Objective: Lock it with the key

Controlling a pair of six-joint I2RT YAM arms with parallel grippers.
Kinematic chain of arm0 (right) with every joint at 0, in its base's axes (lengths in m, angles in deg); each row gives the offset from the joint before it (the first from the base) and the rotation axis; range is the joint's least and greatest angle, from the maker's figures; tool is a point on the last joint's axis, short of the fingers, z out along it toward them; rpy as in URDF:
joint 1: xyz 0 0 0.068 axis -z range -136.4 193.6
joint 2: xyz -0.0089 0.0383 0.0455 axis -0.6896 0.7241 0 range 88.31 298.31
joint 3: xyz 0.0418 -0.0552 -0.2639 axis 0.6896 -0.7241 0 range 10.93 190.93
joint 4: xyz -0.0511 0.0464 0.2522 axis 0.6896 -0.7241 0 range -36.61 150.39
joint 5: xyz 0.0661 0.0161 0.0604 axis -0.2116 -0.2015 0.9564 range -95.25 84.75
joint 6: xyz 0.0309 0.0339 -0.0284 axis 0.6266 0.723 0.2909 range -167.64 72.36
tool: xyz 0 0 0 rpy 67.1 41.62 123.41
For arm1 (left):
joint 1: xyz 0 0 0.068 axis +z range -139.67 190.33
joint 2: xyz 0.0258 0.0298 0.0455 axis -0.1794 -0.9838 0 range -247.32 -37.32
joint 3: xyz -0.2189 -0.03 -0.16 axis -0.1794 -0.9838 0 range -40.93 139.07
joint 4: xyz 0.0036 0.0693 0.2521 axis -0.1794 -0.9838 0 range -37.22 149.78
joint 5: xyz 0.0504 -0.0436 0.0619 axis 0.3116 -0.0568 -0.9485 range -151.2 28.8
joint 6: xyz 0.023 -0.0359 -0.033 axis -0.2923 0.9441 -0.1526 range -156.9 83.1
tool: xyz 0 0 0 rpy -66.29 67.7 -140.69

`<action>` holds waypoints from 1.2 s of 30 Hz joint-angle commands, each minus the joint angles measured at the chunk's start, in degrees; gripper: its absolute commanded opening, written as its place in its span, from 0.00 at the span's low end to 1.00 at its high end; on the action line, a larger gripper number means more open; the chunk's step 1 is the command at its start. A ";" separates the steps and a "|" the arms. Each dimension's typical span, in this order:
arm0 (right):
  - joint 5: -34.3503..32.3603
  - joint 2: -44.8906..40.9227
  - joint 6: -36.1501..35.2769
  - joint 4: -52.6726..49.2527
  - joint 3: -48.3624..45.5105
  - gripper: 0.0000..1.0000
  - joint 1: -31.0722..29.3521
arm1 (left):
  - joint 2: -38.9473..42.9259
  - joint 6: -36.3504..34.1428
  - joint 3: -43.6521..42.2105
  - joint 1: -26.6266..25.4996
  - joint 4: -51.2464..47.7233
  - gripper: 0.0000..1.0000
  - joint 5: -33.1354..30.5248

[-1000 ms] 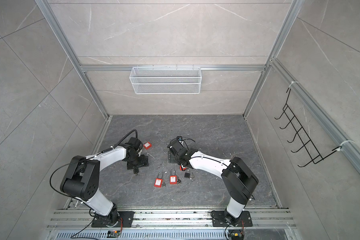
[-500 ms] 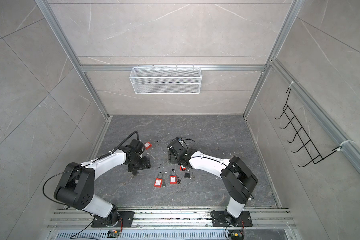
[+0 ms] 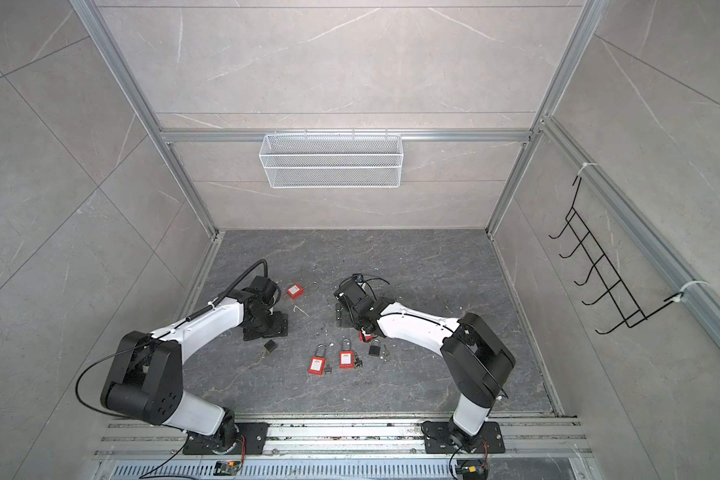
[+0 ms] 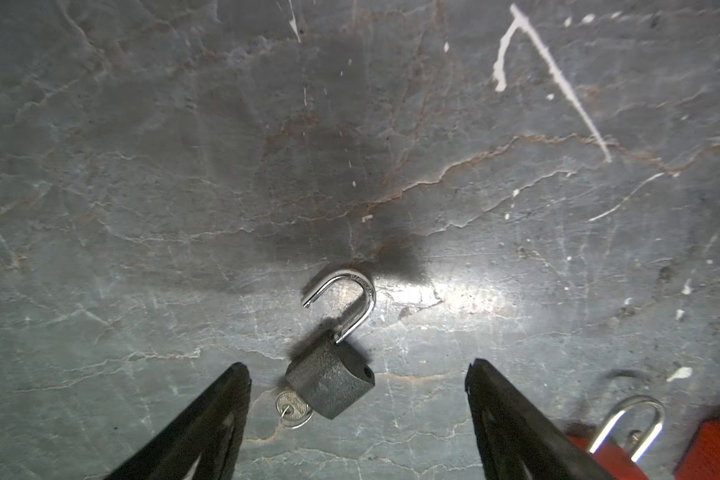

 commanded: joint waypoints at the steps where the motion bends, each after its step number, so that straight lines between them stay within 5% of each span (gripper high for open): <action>1: 0.16 0.27 -0.83 -1.10 1.35 0.81 -0.39 | -2.20 -1.24 0.64 0.09 -0.15 0.82 2.05; 12: 0.40 1.22 -0.89 -1.80 2.18 0.80 -0.39 | -3.78 0.85 -1.56 0.00 1.33 0.59 4.45; 25: 0.60 1.64 -0.92 -2.02 2.62 0.79 -0.38 | 0.58 12.39 -8.24 -1.61 6.85 0.40 9.80; 36: 0.51 0.86 -1.00 -1.67 2.09 0.79 -0.33 | 2.08 21.98 -9.87 -4.59 10.82 0.42 12.38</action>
